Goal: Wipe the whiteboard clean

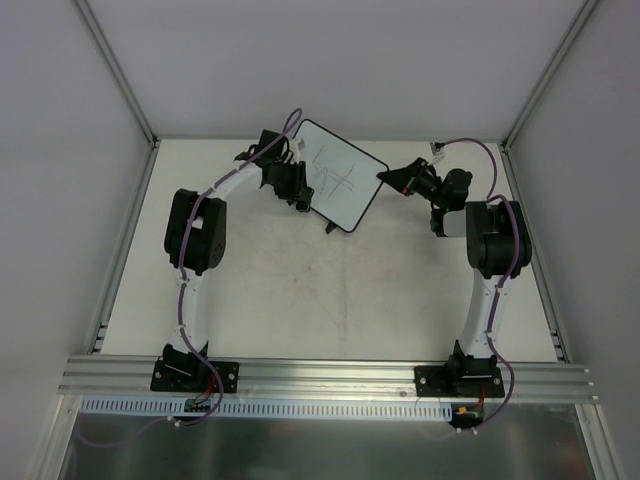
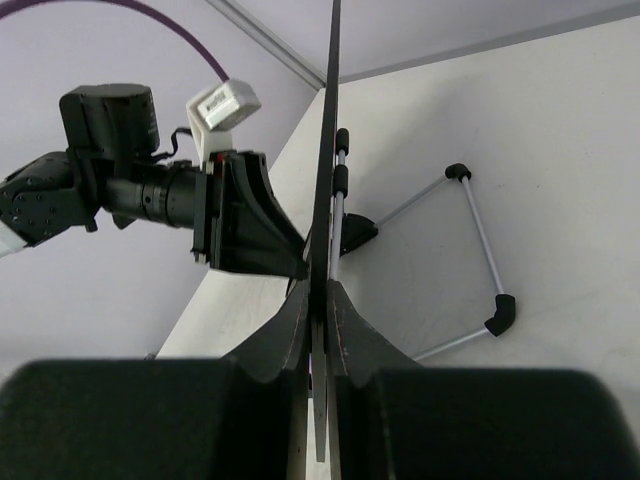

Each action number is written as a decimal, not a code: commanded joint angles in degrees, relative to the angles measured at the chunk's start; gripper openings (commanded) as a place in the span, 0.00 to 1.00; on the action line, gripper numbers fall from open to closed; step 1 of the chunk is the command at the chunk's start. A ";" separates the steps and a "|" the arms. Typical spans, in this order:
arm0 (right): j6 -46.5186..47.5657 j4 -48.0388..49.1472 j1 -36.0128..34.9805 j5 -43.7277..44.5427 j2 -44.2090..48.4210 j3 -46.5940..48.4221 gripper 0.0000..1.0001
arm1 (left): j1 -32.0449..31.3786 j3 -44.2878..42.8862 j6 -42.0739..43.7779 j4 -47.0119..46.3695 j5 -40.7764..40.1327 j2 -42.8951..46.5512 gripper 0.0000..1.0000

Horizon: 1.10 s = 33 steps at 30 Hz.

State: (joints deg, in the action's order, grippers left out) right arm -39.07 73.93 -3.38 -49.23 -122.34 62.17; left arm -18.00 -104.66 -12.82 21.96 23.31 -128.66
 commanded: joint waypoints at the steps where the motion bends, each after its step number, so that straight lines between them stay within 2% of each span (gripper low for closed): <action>1: -1.80 12.73 -0.05 -5.70 -0.96 2.86 0.00 | -1.60 6.63 0.52 0.72 -1.08 5.87 0.00; 7: -2.85 12.90 0.47 -7.28 -2.11 4.18 0.00 | -1.78 19.38 -1.15 -3.58 -2.48 13.43 0.00; 12: -3.47 13.17 0.74 -7.90 -2.55 4.54 0.00 | -1.69 25.64 -2.74 -7.62 -4.41 18.88 0.00; 21: -3.03 13.35 0.92 -9.30 -2.02 3.92 0.00 | -0.64 18.19 -3.35 -7.72 -4.15 17.66 0.00; 28: -3.73 13.78 1.79 -11.06 -2.02 4.19 0.00 | -0.55 15.81 -2.56 -7.28 -5.29 17.48 0.00; 33: -3.91 13.78 1.79 -11.67 -1.32 4.01 0.00 | -0.55 11.24 -1.25 -5.87 -6.43 12.83 0.00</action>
State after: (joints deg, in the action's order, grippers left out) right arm -41.65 74.30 -1.58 -55.83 -124.70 64.93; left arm -18.90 -89.21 -15.57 15.90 18.50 -113.95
